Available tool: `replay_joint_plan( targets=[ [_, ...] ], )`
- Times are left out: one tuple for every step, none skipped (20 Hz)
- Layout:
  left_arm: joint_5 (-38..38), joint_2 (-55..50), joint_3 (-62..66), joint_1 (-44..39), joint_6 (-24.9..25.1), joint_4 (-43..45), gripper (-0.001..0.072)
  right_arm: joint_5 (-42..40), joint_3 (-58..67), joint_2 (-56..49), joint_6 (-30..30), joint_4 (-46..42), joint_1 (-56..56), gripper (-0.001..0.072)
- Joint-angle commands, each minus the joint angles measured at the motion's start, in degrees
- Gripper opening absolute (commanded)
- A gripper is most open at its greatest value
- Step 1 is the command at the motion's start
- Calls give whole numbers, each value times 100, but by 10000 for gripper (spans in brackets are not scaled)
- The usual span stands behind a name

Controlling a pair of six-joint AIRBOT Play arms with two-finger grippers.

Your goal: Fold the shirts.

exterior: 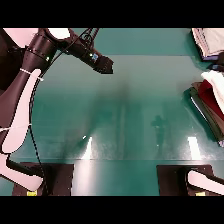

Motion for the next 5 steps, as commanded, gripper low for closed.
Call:
replay_joint_plan(
  targets=[
    [-11,-4,0,-2,-2,0,25,-273,0,-2,-11,31,466,13],
    [-9,-4,0,-2,-2,0,25,-282,0,-2,-11,33,483,13],
    [-11,-4,0,-2,-2,0,25,-280,0,-2,-11,33,481,13],
    [-11,-4,0,-2,-2,0,25,-280,0,-2,-11,31,481,13],
    [-11,-4,0,-2,-2,0,25,-280,0,-2,-11,26,479,14]
  ],
)
